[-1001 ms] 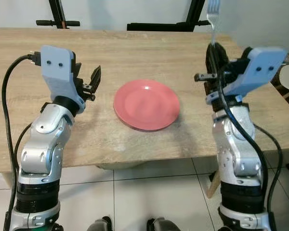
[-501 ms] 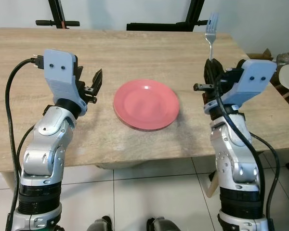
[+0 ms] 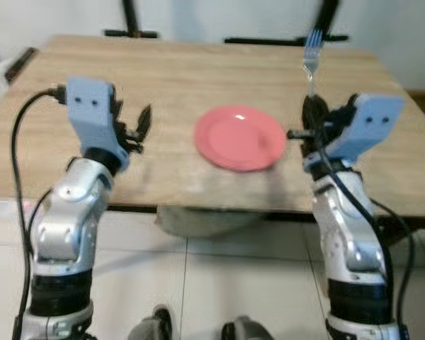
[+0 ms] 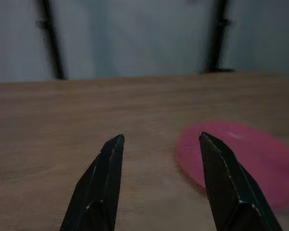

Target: Setting the table

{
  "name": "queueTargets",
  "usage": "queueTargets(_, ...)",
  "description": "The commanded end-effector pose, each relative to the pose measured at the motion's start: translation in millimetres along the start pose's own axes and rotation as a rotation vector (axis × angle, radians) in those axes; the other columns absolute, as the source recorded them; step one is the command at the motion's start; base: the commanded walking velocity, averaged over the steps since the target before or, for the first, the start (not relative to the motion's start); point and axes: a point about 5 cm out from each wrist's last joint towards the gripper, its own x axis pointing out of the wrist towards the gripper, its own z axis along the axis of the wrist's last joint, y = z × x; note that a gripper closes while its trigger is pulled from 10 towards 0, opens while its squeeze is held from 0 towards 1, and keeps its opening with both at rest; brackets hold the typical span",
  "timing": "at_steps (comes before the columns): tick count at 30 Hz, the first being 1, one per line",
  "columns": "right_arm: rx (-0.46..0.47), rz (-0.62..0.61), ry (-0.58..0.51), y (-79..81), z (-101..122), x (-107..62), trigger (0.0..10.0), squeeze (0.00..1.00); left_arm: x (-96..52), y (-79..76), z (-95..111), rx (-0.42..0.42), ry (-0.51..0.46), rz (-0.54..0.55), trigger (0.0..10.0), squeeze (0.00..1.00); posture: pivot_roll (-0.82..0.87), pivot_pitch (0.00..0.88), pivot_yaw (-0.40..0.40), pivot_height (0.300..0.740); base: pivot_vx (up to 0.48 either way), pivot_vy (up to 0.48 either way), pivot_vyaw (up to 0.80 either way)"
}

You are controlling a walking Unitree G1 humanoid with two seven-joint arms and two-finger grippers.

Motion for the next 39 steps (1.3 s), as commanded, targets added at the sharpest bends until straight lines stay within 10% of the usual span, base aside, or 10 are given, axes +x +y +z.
queueTargets(1,0.004,-0.013,0.009,-2.0,-2.6,-2.4,10.0,0.0,-1.0,-0.5,-5.1,-0.006,0.023,-0.007,10.0,0.0,-0.08,0.06,0.012,0.74,-0.304,0.0,0.0)
queueTargets(39,0.002,-0.025,0.029,-1.9,-6.0,-5.2,10.0,0.0,2.2,-2.4,-8.1,-0.034,0.064,-0.02,10.0,0.0,-0.08,0.073,0.023,0.74,-0.168,0.0,0.0)
